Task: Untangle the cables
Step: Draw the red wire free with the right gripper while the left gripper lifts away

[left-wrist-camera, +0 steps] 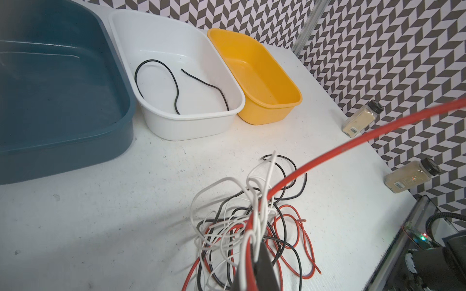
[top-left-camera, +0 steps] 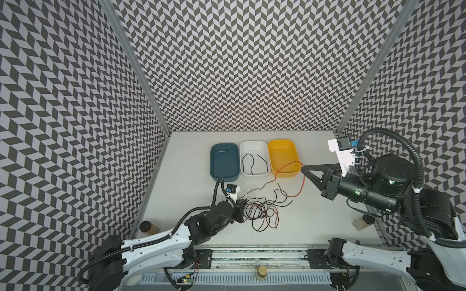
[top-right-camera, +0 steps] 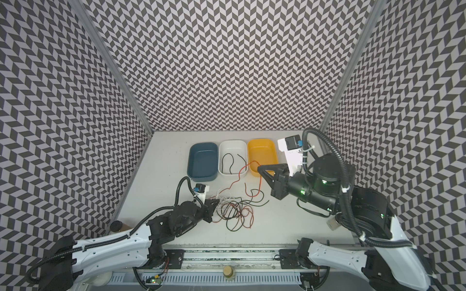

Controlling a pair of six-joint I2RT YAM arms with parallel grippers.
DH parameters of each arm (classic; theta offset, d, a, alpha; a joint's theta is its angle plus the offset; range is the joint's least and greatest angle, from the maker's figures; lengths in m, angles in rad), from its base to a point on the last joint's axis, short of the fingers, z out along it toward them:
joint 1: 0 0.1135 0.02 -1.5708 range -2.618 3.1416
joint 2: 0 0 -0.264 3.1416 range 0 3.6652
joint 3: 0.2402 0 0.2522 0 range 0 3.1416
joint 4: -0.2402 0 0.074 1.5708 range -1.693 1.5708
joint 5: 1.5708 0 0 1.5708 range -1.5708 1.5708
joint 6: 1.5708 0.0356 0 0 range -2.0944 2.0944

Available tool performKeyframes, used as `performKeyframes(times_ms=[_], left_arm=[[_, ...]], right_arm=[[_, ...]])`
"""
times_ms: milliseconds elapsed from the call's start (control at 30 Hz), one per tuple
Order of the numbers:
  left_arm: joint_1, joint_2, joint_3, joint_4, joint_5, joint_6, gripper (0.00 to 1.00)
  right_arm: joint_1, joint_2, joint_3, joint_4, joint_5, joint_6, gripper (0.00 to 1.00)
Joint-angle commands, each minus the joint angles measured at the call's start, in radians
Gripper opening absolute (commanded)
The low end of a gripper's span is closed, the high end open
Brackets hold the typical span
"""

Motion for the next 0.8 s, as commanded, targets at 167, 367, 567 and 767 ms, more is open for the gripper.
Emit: performKeyframes(times_ms=[167,367,567,767], left_arm=[[0.068,-0.013,0.006,-0.11,-0.028,-0.044,0.0],[0.134,-0.05,-0.005,-0.129,0.012,-0.068,0.05],[0.143,0.0,0.048,-0.135,0.085,-0.061,0.15],[0.143,0.084,0.158,-0.183,0.15,-0.029,0.37]], right_arm=[[-0.005,-0.025,0.106,-0.103,0.184,-0.036,0.0],[-0.004,-0.017,0.14,-0.173,0.233,-0.062,0.0],[-0.005,-0.004,0.142,-0.164,0.212,-0.118,0.0],[-0.004,-0.011,0.074,-0.131,0.234,-0.176,0.0]])
